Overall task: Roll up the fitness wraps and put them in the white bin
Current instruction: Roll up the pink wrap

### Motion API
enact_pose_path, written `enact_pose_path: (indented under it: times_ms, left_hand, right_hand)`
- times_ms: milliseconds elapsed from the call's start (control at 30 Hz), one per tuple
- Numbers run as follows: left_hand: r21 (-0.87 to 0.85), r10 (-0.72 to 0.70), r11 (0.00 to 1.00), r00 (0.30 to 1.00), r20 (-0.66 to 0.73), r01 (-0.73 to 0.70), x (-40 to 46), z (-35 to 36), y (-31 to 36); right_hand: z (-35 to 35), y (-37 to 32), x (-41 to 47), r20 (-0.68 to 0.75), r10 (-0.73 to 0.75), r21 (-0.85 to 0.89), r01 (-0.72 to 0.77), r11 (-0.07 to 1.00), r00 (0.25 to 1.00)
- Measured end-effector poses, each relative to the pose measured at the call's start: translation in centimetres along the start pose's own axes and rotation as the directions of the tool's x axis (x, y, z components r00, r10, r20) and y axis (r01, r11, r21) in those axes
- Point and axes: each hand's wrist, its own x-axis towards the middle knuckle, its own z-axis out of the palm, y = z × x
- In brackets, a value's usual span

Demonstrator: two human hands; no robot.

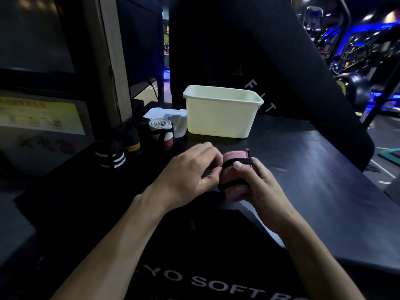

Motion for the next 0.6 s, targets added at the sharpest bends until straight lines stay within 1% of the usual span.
enact_pose_path:
  times_ms: [67, 100, 167, 233, 300, 333, 400, 467, 600]
  left_hand:
    - [-0.115, -0.069, 0.991, 0.996, -0.052, 0.063, -0.2, 0.1, -0.1]
    - [-0.206, -0.132, 0.972, 0.987, -0.093, 0.111, -0.4, 0.2, -0.2]
    - [-0.367, -0.289, 0.905, 0.945, -0.154, 0.217, -0.9, 0.1, -0.6]
    - [-0.487, -0.42, 0.82, 0.894, -0.155, 0.3, -1.1, 0.0, -1.4]
    - [-0.563, -0.505, 0.741, 0.856, -0.11, 0.365, -1.1, 0.1, -2.2]
    - [-0.573, -0.52, 0.723, 0.85, -0.085, 0.385, -0.9, 0.2, -2.7]
    - [-0.532, -0.501, 0.748, 0.863, -0.059, 0.398, -0.4, 0.3, -3.3]
    - [-0.476, -0.479, 0.783, 0.876, -0.052, 0.4, 0.2, 0.2, -4.0]
    - [-0.374, -0.497, 0.818, 0.864, -0.077, 0.437, 1.2, 0.5, -6.7]
  right_hand:
    - [0.1, -0.2, 0.0, 0.005, 0.012, 0.005, -0.012, 1.0, 1.0]
    - [0.0, -0.2, 0.0, 0.019, 0.012, 0.015, -0.012, 1.0, 1.0]
    - [-0.1, -0.5, 0.2, 0.057, 0.011, 0.056, -0.014, 0.998, 0.998]
    - [-0.4, -0.9, 0.9, 0.092, 0.009, 0.098, -0.018, 0.995, 0.996]
    - [-0.8, -1.1, 2.1, 0.085, 0.008, 0.078, -0.014, 0.997, 0.996]
    - [-0.9, -1.0, 2.9, 0.075, 0.002, 0.053, -0.006, 0.999, 0.997]
    - [-1.1, -0.9, 4.7, 0.085, -0.016, -0.01, 0.017, 1.0, 0.996]
    - [-1.2, -0.8, 6.9, 0.128, -0.04, -0.113, 0.055, 0.992, 0.991]
    - [-1.0, -0.6, 12.4, 0.245, -0.083, -0.264, 0.149, 0.953, 0.966]
